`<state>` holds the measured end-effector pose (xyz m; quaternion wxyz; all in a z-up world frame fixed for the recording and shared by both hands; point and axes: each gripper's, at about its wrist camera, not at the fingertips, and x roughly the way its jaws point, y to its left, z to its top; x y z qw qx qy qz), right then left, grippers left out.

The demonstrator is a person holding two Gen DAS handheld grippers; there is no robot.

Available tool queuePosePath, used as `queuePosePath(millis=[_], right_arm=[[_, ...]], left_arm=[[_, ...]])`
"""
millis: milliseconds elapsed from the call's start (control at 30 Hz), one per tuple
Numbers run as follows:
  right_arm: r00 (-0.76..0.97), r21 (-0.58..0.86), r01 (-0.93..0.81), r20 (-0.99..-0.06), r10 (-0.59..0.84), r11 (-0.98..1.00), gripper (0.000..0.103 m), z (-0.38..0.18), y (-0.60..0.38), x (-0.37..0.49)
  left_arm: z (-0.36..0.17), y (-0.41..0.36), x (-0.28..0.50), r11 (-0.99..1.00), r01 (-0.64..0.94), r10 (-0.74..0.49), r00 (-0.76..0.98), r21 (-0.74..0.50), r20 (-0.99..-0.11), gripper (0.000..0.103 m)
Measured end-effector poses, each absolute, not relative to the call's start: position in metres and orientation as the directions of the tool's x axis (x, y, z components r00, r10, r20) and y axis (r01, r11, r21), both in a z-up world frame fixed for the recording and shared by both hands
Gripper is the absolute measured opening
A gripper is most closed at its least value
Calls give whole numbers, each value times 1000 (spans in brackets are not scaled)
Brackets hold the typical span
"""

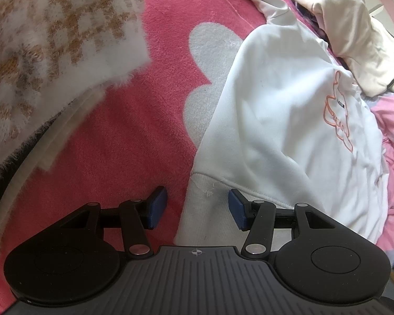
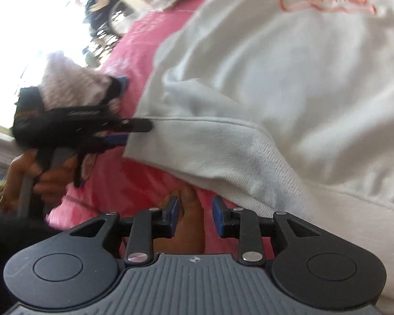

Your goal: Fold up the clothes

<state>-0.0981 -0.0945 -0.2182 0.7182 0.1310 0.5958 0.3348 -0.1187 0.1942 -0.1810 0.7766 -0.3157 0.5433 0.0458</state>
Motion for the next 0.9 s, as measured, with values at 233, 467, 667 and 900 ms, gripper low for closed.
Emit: queuePosePath(millis=[233,467,667,900], right_arm=[[106,559,-291,-788,607,776,1,-232,-88,-99],[179,509,-397,-773,608,764,1,-213,-97,-106],[192,530,-397,-751,632,749,1,-197,-113,-109],[192,553,-403,-728,658,729,1,-175,-130,-118]], left_arm=[[-181,195,-121,797,-411,-272,409,-442,-871,52],[-180,194,-121,792,-416,-274,411,-446,-869,52],[-180,194,-122,792,-414,-276,413,-449,-868,52],[-180,194,-123,792,-413,-277,415,-450,-867,52]])
